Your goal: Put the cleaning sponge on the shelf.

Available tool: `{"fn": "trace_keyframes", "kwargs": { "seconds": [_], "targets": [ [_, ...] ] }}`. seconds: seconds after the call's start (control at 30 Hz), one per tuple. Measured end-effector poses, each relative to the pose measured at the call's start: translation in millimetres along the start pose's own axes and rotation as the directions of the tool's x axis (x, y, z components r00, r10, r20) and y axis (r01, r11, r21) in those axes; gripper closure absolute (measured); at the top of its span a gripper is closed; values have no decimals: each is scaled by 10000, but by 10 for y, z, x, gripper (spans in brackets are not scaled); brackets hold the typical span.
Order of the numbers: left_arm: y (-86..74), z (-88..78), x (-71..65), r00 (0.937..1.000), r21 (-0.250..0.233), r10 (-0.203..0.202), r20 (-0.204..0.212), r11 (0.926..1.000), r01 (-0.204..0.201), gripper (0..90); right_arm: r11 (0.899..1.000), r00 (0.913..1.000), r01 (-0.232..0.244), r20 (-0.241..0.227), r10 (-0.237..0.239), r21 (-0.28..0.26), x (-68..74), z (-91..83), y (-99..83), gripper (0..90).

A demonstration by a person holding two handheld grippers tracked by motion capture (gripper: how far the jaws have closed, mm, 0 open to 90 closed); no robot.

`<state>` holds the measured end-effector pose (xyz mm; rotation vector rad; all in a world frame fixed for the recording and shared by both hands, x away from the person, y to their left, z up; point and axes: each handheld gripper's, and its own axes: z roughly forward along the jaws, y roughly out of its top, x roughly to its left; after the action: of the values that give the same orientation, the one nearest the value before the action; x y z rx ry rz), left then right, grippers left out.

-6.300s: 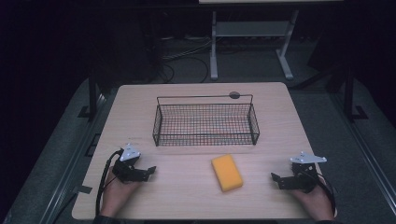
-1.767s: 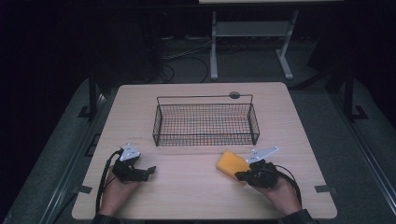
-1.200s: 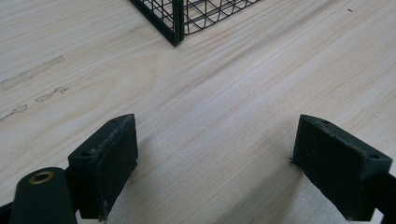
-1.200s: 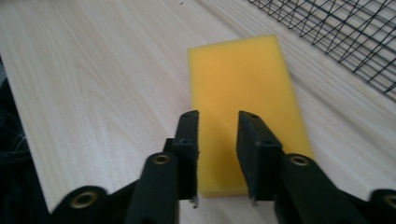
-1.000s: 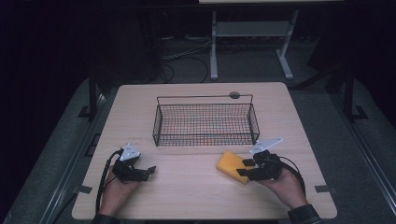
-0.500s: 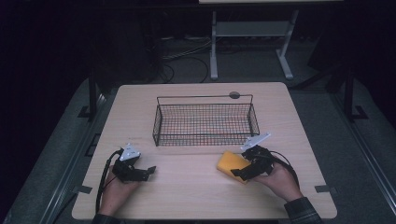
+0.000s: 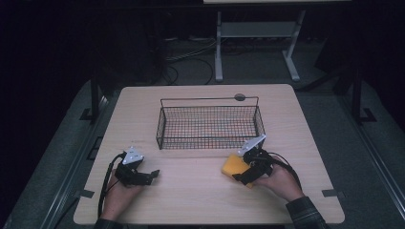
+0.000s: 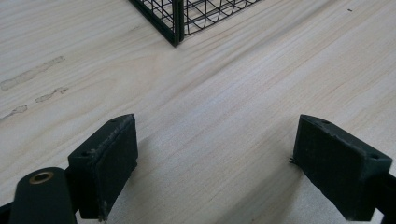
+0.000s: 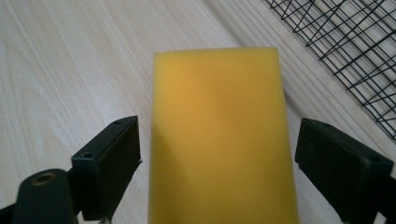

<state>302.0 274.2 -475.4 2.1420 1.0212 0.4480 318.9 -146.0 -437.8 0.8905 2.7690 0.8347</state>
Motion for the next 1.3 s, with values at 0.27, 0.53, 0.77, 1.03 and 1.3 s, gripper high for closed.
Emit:
{"fn": "trace_keyframes", "kwargs": {
  "seconds": [0.27, 0.53, 0.77, 1.03, 1.3],
  "targets": [
    [1, -2, 0, 10000, 27, 1, 7, 10000, -1, 131, 9987, 9996, 261, 135, -268, 443, 2, 85, 18, 138],
    [1, -2, 0, 10000, 22, 1, 9, 10000, -1, 131, 9965, 9986, 411, 301, -434, 727, -3, 135, 12, 140],
    [1, -2, 0, 10000, 21, 3, 6, 10000, -3, 131, 9966, 9991, 308, 275, -330, 770, -9, 140, 3, 192],
    [0, -1, 0, 10000, 11, 3, 5, 10000, -3, 131, 9975, 9995, 183, 246, -200, 678, -34, 115, -10, 225],
    [0, -1, 0, 10000, 11, 3, 5, 10000, -3, 130, 9986, 10000, 36, 70, -40, 536, -56, 64, -21, 230]
  ]
}}
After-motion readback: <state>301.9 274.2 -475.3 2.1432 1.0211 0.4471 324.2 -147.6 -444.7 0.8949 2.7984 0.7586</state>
